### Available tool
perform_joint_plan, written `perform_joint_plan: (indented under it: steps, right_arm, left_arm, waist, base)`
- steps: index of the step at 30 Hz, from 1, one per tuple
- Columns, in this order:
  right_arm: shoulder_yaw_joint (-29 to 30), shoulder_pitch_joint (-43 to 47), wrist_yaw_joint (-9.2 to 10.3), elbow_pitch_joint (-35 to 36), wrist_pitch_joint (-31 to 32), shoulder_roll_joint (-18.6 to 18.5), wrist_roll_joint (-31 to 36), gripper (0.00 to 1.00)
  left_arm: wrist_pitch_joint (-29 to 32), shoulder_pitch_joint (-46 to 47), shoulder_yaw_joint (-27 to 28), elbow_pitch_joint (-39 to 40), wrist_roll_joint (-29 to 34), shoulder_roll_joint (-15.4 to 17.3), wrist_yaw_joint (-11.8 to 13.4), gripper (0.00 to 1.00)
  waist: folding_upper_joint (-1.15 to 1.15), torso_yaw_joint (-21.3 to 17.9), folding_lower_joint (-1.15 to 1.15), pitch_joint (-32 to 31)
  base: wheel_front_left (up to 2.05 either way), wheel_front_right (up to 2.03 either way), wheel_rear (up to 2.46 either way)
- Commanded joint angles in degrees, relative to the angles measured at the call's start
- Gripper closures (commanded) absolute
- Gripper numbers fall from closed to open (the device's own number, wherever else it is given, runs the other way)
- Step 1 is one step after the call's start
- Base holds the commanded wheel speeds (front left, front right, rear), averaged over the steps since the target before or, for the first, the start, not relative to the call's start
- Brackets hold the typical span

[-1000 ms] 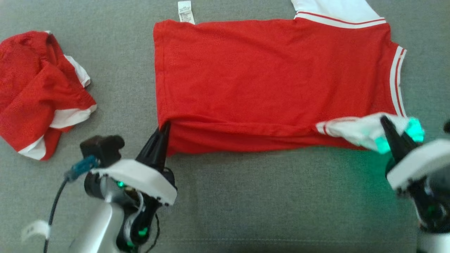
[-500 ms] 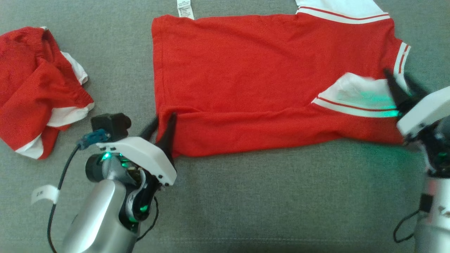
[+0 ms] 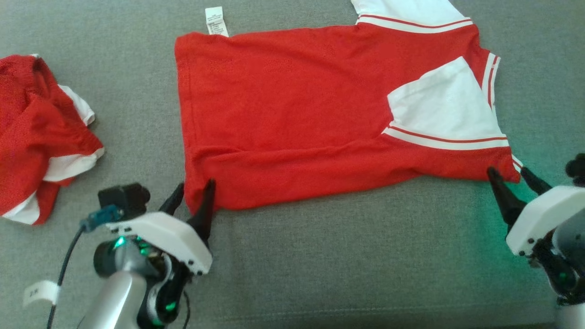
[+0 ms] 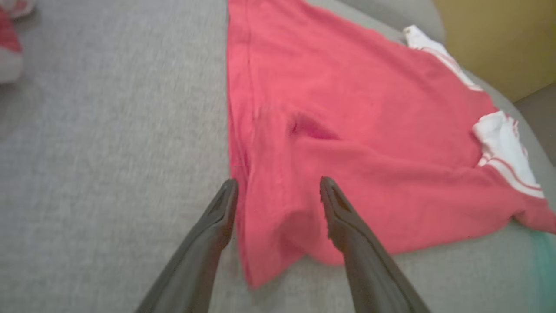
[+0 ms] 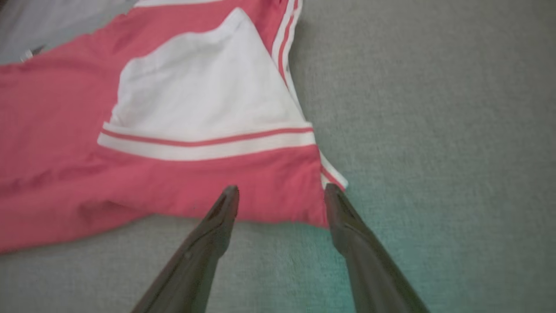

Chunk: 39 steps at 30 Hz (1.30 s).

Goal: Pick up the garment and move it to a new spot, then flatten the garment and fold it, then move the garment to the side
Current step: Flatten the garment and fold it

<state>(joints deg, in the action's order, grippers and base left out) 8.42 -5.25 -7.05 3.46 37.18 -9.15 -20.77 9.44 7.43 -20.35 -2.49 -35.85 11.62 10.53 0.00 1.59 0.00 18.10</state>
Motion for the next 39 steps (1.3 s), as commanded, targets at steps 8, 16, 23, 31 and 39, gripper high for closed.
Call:
perform_joint_plan:
  steps: [8, 16, 23, 31, 39]
  right_arm:
    - [-0.75, -5.23, -0.44, -1.67, 0.27, -2.33, 3.83, 0.00]
    - [-2.96, -8.87, -0.44, -7.85, 3.04, -3.72, 4.73, 0.00]
    - [-5.28, -9.53, -0.44, -9.55, 5.06, -4.87, 1.22, 0.00]
    - [-7.35, -9.03, -0.44, -9.76, 6.77, -7.47, -3.37, 1.00]
    - [-5.09, -6.84, -0.44, -7.11, 10.65, -13.19, -6.10, 1.00]
  left_arm:
    - [4.47, 1.54, 1.39, 4.38, 1.43, 4.40, 1.87, 0.00]
    - [8.57, 2.54, 0.60, 3.91, 0.40, 5.82, 1.23, 0.00]
    - [11.52, 2.49, -1.02, 3.35, -1.36, 5.82, -0.33, 0.00]
    - [14.48, 1.82, -2.02, 3.69, -3.24, 6.70, -1.76, 1.00]
    - [17.48, -0.22, 0.01, 8.42, -6.58, 10.52, -3.50, 1.00]
  waist:
    - [0.00, 0.12, 0.00, 2.93]
    - [0.00, 0.32, 0.00, 4.36]
    - [0.00, 0.16, 0.00, 4.27]
    - [0.00, 0.38, 0.00, 3.45]
    - [0.00, 1.09, 0.00, 0.27]
  base:
    - [0.00, 0.00, 0.00]
    - [0.00, 0.00, 0.00]
    - [0.00, 0.00, 0.00]
    - [0.00, 0.00, 0.00]
    - [0.00, 0.00, 0.00]
